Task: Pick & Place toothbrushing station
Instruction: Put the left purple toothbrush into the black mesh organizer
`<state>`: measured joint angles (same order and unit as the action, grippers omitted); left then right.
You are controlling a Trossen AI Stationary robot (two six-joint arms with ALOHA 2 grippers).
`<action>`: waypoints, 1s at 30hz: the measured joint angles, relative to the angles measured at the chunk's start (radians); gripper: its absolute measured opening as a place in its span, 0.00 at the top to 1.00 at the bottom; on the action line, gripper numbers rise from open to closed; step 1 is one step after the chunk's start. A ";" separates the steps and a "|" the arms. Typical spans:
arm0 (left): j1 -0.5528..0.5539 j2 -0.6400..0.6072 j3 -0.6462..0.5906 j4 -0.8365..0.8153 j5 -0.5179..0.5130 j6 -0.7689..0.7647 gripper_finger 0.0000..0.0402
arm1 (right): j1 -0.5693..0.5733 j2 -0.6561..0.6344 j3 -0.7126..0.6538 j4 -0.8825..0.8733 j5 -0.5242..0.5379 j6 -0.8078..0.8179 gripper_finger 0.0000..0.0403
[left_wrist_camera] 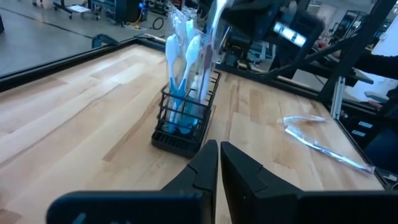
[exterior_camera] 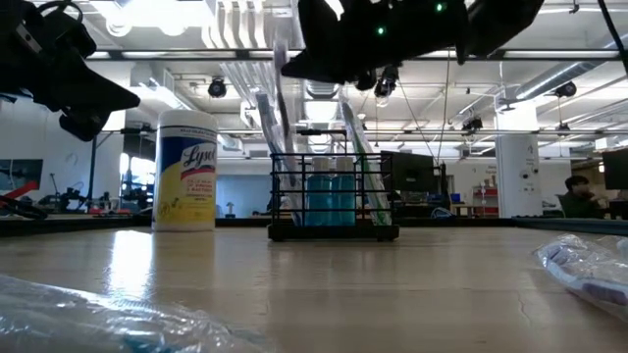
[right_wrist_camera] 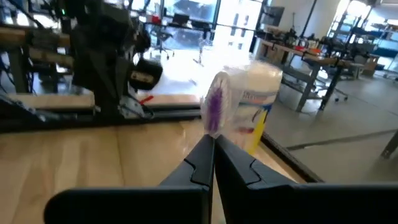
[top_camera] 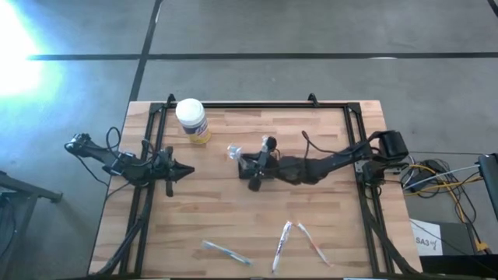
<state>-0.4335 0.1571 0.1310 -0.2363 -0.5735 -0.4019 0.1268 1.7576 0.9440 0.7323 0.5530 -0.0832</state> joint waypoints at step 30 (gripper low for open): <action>0.000 -0.001 -0.005 0.030 0.000 0.005 0.94 | 0.020 0.133 -0.002 -0.077 0.026 0.205 0.98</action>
<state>-0.4339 0.1562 0.1261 -0.2068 -0.5732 -0.3969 0.1467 1.8908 0.9421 0.6558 0.5794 0.1215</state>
